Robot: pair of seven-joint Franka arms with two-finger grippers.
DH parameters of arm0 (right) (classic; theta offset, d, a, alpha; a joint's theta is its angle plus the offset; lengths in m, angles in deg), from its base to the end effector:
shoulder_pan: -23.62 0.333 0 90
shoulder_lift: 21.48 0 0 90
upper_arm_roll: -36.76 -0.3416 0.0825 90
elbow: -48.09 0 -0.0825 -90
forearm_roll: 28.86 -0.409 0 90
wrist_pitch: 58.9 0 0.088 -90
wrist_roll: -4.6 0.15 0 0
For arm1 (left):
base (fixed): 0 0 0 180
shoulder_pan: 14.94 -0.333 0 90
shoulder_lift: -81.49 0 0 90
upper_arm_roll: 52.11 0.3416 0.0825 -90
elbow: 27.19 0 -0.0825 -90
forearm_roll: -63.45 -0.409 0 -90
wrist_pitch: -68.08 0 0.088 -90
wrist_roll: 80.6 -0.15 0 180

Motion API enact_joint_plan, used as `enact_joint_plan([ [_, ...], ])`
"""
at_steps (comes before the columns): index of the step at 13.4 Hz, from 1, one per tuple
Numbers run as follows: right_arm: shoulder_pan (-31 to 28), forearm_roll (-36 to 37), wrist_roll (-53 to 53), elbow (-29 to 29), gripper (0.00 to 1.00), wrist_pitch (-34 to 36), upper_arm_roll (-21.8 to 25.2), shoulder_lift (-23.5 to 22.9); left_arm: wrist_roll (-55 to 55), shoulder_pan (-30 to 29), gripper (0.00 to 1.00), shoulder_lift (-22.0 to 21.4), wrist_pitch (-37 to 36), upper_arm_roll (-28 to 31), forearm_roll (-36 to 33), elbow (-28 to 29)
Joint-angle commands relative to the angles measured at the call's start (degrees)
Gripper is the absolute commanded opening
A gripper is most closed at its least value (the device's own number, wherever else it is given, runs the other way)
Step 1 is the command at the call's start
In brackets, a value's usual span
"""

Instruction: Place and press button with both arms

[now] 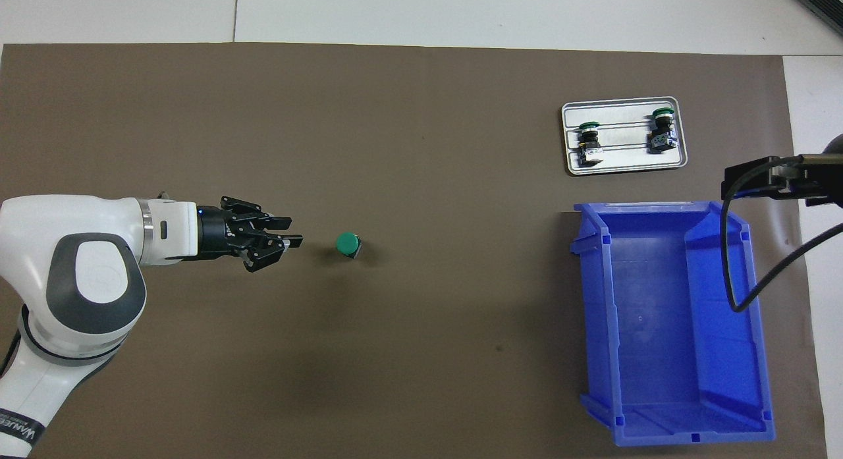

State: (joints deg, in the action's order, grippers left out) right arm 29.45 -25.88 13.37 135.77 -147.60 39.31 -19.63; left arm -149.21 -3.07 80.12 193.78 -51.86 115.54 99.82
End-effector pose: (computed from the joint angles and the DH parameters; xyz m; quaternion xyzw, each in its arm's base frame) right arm 0.5683 0.0242 0.6439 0.9982 -0.0491 0.0275 0.0225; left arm 0.5361 -0.1670 0.3774 0.8520 -0.3831 0.1706 0.3133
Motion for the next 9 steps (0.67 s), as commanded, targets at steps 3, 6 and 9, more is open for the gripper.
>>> enact_joint_plan([
  [3,-0.55,-1.31,-1.65,0.91,1.0,0.45,-0.08,1.14,13.11,4.9,0.0,0.48,2.61,0.36,-8.49,-2.82],
  [6,-0.55,-1.31,-1.65,0.91,1.0,0.54,-0.08,1.14,22.7,10.18,0.0,1.62,12.09,0.28,-14.46,-2.56],
  [9,-0.55,-1.31,-1.65,0.91,1.0,0.45,-0.08,1.14,29.12,11.95,0.0,1.72,12.9,0.36,-20.06,-2.65],
])
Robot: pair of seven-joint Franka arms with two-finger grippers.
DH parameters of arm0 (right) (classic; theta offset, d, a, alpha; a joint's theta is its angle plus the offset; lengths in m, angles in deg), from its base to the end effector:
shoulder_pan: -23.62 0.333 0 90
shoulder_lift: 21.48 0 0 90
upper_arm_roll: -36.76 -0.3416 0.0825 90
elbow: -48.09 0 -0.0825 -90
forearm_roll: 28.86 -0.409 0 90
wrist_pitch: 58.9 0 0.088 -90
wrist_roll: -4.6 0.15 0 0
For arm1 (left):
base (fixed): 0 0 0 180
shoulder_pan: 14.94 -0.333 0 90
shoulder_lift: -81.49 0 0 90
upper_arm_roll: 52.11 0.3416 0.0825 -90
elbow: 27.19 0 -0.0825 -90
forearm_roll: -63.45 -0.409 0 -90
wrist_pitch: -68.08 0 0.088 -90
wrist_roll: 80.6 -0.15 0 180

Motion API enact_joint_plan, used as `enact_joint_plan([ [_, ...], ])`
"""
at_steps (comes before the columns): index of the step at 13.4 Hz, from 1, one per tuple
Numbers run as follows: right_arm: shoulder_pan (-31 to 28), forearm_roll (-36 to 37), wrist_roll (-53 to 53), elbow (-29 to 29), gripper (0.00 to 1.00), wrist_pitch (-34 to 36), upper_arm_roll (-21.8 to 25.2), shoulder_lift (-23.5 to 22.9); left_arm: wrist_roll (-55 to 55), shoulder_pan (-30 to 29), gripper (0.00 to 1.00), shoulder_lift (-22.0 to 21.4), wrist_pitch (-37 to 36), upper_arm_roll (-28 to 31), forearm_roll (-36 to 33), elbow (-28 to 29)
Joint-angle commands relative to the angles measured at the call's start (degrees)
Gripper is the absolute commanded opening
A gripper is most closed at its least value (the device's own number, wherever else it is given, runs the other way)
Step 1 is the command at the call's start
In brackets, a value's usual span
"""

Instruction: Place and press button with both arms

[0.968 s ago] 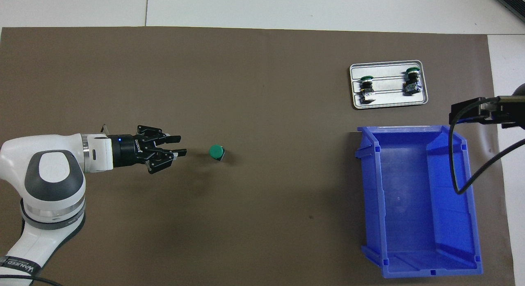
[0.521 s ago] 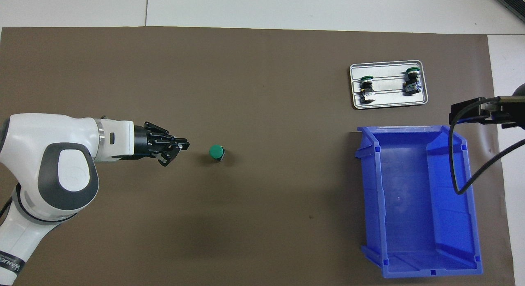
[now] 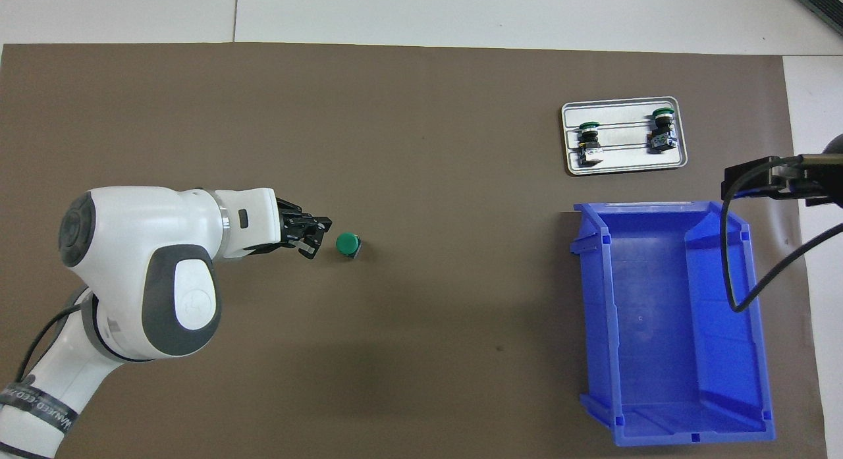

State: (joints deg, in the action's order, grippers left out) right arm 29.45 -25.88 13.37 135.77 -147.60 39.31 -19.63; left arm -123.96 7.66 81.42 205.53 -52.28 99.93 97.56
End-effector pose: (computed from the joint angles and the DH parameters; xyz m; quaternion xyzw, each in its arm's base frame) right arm 0.5683 0.0242 0.6439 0.9982 -0.0491 0.0275 0.0225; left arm 0.5341 -0.2478 0.3889 0.9032 -0.3426 0.1461 0.2133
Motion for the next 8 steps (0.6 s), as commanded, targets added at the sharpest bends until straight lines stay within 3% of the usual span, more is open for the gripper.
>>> enact_joint_plan([
  [1,-0.55,-1.31,-1.65,0.91,1.0,0.54,-0.08,1.14,6.33,2.08,0.0,0.69,1.24,0.78,-8.84,-0.39],
  [3,-0.55,-1.31,-1.65,0.91,1.0,0.45,-0.08,1.14,10.81,4.01,0.0,1.57,1.93,0.78,-15.71,-0.39],
  [8,-0.55,-1.31,-1.65,0.91,1.0,0.54,-0.08,1.14,14.52,7.19,0.0,5.34,3.7,0.78,-20.12,-0.57],
])
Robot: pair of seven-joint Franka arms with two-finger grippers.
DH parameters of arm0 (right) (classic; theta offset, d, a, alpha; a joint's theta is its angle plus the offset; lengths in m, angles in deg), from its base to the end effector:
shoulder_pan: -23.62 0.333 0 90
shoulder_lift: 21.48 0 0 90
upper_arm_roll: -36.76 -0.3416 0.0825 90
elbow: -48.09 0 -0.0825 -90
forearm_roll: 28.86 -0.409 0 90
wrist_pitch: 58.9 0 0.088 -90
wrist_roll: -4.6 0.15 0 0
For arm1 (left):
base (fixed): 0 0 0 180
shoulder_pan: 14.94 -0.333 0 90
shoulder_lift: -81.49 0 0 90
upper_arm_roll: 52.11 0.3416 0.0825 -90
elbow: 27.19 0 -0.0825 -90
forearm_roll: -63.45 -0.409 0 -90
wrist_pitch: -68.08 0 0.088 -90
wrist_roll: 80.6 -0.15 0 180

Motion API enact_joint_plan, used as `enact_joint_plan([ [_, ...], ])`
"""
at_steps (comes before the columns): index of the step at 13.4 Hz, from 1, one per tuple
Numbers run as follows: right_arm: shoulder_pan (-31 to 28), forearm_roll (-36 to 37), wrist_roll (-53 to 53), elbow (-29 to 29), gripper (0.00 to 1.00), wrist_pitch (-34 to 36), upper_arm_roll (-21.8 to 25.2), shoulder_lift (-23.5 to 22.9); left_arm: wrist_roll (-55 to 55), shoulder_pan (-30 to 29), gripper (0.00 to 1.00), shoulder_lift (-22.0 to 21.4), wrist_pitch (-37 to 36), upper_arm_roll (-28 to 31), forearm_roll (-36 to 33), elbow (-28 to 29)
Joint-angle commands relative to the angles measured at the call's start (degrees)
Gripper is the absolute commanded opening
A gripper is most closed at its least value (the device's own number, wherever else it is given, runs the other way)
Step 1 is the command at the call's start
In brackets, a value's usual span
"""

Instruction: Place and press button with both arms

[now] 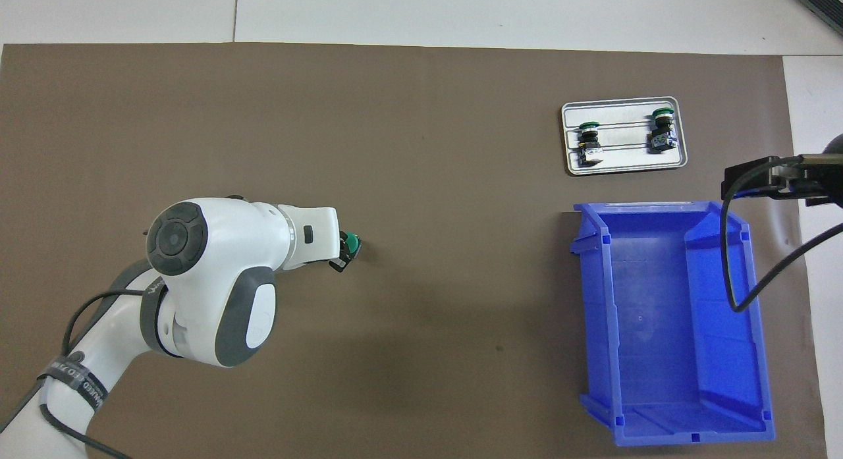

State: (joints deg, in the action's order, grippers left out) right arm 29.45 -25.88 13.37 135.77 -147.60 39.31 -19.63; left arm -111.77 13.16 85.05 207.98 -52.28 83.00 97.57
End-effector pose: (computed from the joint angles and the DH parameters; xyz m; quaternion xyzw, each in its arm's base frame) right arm 0.5683 0.0242 0.6439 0.9982 -0.0491 0.0275 0.0225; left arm 0.5176 -0.2895 0.3520 0.9101 -0.3834 0.1025 0.1194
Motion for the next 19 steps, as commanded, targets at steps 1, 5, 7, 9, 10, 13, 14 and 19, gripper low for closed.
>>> enact_joint_plan([
  [1,-0.55,-1.31,-1.65,0.91,1.0,0.45,-0.08,1.14,3.47,1.87,0.0,2.33,1.26,0.78,-5.12,-0.58],
  [5,-0.55,-1.31,-1.65,0.91,1.0,0.45,-0.08,1.14,3.66,2.14,0.0,3.56,2.22,0.78,-6.54,-0.58],
  [7,-0.55,-1.31,-1.65,0.91,1.0,0.54,-0.08,1.14,3.66,2.84,0.0,3.56,2.22,0.78,-7.42,0.12],
  [9,-0.55,-1.31,-1.65,0.91,1.0,0.45,-0.08,1.14,3.66,3.28,0.0,4.17,2.22,0.78,-9.17,0.13],
  [10,-0.55,-1.31,-1.65,0.91,1.0,0.45,-0.08,1.14,3.66,3.28,0.0,4.18,1.79,0.78,-9.27,-0.05],
  [13,-0.55,-1.31,-1.65,0.91,1.0,0.54,-0.08,1.14,4.27,3.02,0.0,3.22,-2.76,1.04,-9.18,-2.06],
  [14,-0.55,-1.31,-1.65,0.91,1.0,0.54,-0.08,1.14,4.97,2.41,0.0,2.43,-6.18,1.31,-9.27,-4.25],
  [19,-0.55,-1.31,-1.65,0.91,1.0,0.54,-0.08,1.14,14.2,-2.59,0.68,0.14,-18.07,3.24,-9.62,-9.01],
])
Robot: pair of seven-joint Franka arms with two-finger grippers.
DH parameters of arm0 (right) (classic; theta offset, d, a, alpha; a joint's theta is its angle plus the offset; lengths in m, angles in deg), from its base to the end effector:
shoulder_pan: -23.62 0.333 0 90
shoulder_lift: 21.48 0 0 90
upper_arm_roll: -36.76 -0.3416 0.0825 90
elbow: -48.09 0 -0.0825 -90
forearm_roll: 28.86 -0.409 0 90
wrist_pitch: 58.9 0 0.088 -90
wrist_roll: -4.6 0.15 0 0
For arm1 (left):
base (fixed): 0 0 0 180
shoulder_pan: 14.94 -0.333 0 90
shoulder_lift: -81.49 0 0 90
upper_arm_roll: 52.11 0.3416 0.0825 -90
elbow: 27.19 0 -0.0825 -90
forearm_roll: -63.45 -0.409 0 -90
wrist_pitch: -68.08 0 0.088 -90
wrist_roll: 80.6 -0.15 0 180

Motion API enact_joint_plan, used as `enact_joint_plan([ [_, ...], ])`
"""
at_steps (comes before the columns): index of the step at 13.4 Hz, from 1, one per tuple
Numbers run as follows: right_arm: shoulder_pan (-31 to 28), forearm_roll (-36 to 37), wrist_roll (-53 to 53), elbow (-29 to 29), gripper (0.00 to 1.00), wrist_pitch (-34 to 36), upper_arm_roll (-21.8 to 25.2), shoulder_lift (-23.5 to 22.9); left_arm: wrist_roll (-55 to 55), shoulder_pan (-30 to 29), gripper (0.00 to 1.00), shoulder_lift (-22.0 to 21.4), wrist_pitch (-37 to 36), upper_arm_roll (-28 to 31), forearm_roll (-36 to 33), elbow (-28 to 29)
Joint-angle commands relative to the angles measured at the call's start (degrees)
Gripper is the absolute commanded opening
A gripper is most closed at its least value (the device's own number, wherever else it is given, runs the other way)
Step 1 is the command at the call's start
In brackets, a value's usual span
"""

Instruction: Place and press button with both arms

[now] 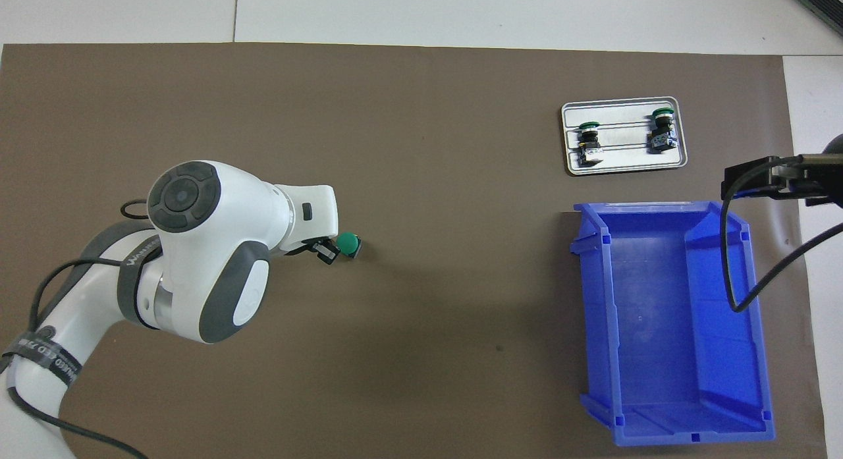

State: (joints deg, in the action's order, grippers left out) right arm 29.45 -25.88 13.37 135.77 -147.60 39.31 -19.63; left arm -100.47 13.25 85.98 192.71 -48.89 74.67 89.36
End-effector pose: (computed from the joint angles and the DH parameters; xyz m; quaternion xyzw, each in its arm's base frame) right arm 0.5683 0.0242 0.6439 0.9982 -0.0491 0.0275 0.0225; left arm 0.5377 -0.2665 0.3839 0.9399 -0.3306 0.0278 0.0813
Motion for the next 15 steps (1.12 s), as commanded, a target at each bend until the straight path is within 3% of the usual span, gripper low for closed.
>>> enact_joint_plan([
  [1,-0.55,-1.31,-1.65,0.91,1.0,0.54,-0.08,1.14,2.91,-4.44,1.0,-1.06,-3.69,-0.15,-1.37,-0.71],
  [3,-0.55,-1.31,-1.65,0.83,1.0,0.54,-0.08,1.14,3.17,-7.6,1.0,-1.93,-9.47,0.03,-1.29,-1.15],
  [8,-0.55,-1.31,-1.65,0.91,1.0,0.54,-0.08,1.14,6.07,-15.26,1.0,-4.4,-13.27,1.08,-1.37,-2.55],
  [10,-0.55,-1.31,-1.65,0.91,1.0,0.54,-0.08,1.14,6.07,-18.95,1.0,-4.93,-16.59,1.08,-2.24,-6.15],
  [12,-0.55,-1.31,-1.65,0.91,1.0,0.54,-0.08,1.14,6.25,-19.14,1.0,-5.02,-17.58,1.17,-9.25,-9.75],
  [15,-0.55,-1.31,-1.65,0.91,1.0,0.54,-0.08,1.14,6.6,-20.27,1.0,-4.84,-21.78,1.26,-10.43,-16.33],
])
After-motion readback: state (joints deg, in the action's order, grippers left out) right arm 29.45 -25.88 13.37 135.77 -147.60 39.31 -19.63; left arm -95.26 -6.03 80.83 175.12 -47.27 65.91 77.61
